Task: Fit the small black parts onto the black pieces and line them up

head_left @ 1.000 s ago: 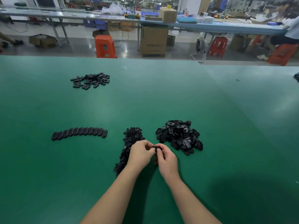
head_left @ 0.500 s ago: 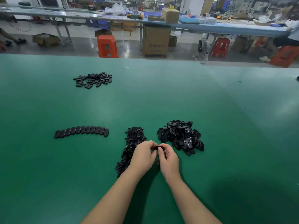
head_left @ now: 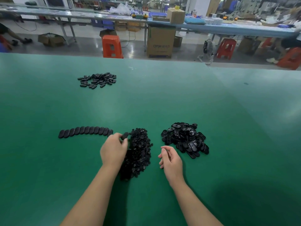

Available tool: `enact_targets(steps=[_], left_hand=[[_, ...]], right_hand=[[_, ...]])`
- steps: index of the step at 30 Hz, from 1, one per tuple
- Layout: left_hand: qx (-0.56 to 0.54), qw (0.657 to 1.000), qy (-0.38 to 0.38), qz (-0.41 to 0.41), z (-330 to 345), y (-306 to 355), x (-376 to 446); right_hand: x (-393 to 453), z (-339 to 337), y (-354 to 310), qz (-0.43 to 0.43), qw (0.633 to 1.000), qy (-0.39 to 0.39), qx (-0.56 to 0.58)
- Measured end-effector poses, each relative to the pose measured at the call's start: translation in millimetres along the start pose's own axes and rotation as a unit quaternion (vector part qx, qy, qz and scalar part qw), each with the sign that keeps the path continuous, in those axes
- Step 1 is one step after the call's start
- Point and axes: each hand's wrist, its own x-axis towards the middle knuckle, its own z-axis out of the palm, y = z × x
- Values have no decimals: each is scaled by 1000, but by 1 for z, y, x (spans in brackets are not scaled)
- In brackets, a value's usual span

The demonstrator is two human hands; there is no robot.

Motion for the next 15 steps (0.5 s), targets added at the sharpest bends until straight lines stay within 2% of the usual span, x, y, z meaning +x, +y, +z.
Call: enact_targets(steps=[4,8,11,15], left_hand=[[61,996,-14,-59,-2,-29,12],[81,995,-30,-56,1,-37,13],[53,998,-26,-14,1,-42,8],[76,992,-8,105,2,-55,-1]], right_hand=[[0,1,-1,-4,1000,-1,-10],[0,2,-1,-3,1000,0,-14],[1,2,0,-3,1000,0,-19],[1,2,1,-3,1000,-1,-26]])
